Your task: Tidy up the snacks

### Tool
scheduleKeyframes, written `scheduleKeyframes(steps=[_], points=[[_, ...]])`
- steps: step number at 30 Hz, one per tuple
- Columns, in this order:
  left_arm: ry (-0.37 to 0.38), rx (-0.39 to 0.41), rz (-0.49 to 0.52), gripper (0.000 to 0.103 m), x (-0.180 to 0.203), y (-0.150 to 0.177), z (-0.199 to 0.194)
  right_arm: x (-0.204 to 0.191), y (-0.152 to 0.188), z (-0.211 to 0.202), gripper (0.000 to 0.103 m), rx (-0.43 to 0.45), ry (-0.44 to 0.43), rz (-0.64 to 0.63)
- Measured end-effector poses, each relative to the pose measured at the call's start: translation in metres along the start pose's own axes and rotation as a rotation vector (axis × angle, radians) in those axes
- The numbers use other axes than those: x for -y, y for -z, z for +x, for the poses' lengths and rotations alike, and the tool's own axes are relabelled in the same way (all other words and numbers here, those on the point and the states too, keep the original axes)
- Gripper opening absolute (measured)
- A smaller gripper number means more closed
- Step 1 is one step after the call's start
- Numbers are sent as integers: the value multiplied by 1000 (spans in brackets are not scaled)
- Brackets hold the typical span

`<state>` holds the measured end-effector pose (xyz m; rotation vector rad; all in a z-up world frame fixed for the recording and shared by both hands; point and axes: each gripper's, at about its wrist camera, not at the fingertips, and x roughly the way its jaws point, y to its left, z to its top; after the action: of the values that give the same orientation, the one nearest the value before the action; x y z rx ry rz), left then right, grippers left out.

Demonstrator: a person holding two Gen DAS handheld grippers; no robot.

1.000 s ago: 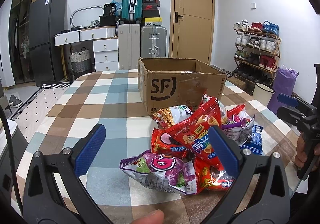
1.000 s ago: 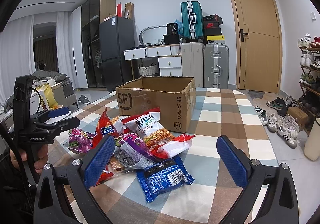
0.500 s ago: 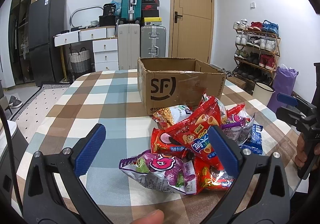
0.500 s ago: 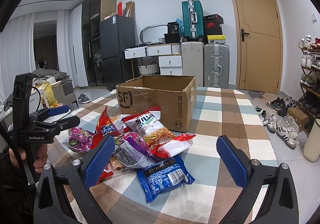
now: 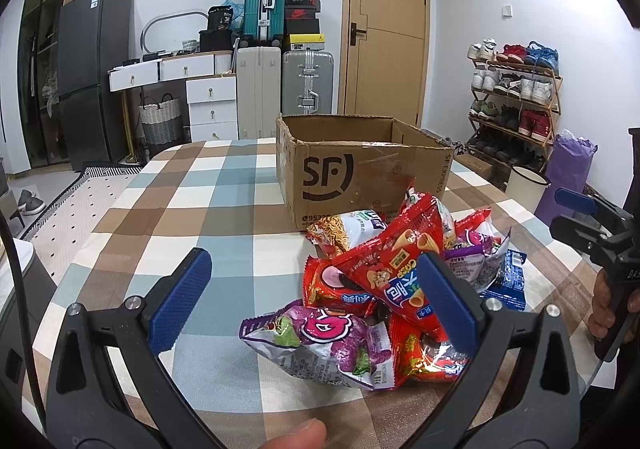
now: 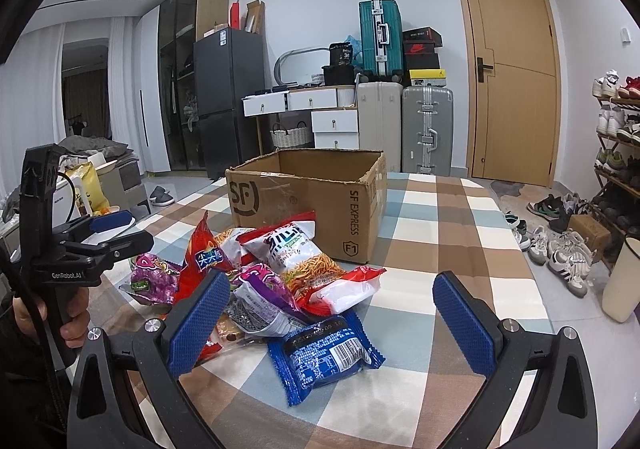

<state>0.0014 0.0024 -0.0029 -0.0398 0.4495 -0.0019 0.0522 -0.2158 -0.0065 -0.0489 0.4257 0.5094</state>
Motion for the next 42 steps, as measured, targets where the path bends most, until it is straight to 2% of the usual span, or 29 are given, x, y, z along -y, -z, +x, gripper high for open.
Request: scheduleKeyframes(steps=[7, 15, 20, 25, 28, 32, 42], points=[[-13, -15, -4, 102, -1, 0, 1, 2, -1, 3, 103, -13, 29, 17], [5, -46, 0, 102, -3, -2, 2, 3, -2, 12, 103, -54, 59, 23], [36, -76, -16, 102, -7, -5, 1, 6, -5, 16, 103, -124, 43, 54], [42, -96, 9, 102, -6, -3, 0, 5, -2, 22, 103, -171, 36, 38], [61, -142, 34, 102, -4, -1, 5, 5, 1, 29, 103, -215, 29, 28], [38, -177, 69, 102, -1, 6, 10, 3, 8, 40, 103, -272, 39, 20], [47, -302, -3, 102, -16, 15, 35, -5, 21, 69, 102, -425, -9, -24]])
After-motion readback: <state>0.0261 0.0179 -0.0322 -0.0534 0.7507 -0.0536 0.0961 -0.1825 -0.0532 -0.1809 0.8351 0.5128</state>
